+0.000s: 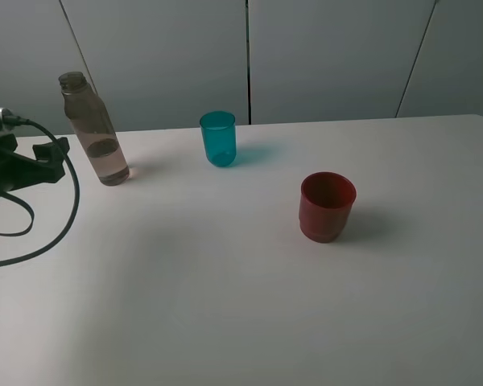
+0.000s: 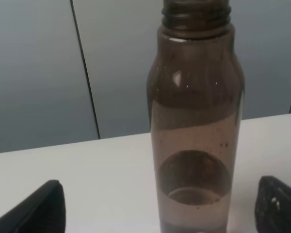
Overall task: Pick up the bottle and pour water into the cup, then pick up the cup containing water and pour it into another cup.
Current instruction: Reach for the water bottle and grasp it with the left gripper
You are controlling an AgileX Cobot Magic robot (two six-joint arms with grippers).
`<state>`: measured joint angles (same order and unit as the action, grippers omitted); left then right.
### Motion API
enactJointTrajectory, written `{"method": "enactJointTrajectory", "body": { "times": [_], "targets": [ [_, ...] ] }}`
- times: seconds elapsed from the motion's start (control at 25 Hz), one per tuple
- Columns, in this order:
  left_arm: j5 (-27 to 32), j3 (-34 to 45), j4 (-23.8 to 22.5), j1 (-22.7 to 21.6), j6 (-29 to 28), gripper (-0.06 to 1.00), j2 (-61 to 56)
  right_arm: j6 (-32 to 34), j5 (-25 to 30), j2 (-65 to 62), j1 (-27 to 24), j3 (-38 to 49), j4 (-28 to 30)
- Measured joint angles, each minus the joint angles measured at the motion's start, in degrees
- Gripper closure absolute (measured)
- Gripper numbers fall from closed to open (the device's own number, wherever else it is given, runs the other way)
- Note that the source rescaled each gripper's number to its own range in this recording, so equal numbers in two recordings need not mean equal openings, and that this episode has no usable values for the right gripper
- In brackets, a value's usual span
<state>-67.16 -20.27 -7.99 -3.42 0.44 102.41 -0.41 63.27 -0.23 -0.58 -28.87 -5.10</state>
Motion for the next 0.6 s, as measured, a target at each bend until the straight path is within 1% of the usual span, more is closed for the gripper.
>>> {"method": "enactJointTrajectory", "body": {
  "times": [0.08, 0.28, 0.6],
  "targets": [
    [-1.4, -1.6, -0.6, 0.0, 0.0, -0.06, 3.5, 0.0, 0.0, 0.0, 0.0, 0.0, 0.0],
    [-1.7, -5.4, -2.7, 0.0, 0.0, -0.06, 10.7, 0.0, 0.0, 0.0, 0.0, 0.0, 0.0],
    [-2.0, -13.2, -5.6, 0.0, 0.7, -0.06, 17.5, 0.1, 0.0, 0.0, 0.0, 0.0, 0.0]
  ]
}}
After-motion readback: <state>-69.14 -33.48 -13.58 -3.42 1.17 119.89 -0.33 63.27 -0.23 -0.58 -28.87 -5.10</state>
